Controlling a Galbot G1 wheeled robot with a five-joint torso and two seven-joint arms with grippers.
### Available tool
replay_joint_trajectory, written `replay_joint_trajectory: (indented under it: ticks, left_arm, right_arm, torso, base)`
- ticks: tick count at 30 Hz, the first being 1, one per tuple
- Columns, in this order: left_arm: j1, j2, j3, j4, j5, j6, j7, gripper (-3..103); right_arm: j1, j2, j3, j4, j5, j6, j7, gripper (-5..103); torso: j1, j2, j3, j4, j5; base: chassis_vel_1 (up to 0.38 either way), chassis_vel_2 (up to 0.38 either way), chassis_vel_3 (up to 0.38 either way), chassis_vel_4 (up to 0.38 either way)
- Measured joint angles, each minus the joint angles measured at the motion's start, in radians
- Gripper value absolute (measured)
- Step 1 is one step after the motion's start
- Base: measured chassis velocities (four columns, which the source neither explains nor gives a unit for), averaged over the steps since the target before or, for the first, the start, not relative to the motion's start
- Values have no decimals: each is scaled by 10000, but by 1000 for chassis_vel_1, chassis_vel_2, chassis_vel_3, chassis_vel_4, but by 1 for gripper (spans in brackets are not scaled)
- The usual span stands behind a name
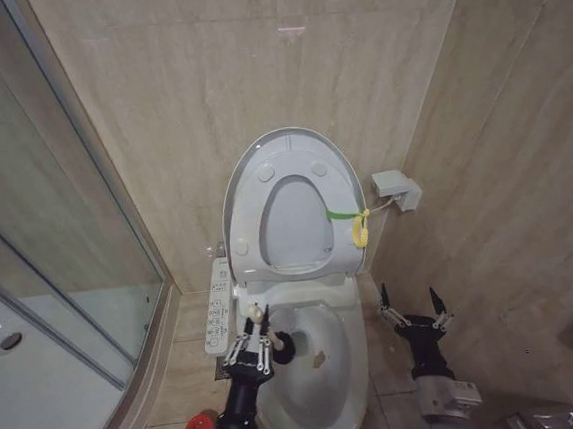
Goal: Open the toilet lid, clean the toilet bowl with a toilet brush, close the toilet lid, and flush.
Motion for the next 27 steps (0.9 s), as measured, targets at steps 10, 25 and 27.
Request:
replay_joint_trajectory:
  ticks: [10, 25, 27]
  left_arm:
    - [-1962, 258, 517, 1826, -864, 24, 114, 20]
    - [-3961, -24, 1351, 5569, -734, -374, 195, 20]
    - [-4205, -82, 1422, 5939, -701, -442, 230, 20]
  right_arm:
    - [3, 0, 0, 0, 0, 0, 0, 100]
    - [0, 0, 0, 0, 0, 0, 0, 100]
    - [0, 0, 0, 0, 0, 0, 0, 100]
  torso:
    - [5, 0, 1, 1, 1]
    - [2, 0, 0, 1, 1]
    - [2, 0, 1, 1, 1]
  base:
    - [-4, 3, 5, -3]
    - [0, 0, 0, 0]
    - [0, 0, 0, 0]
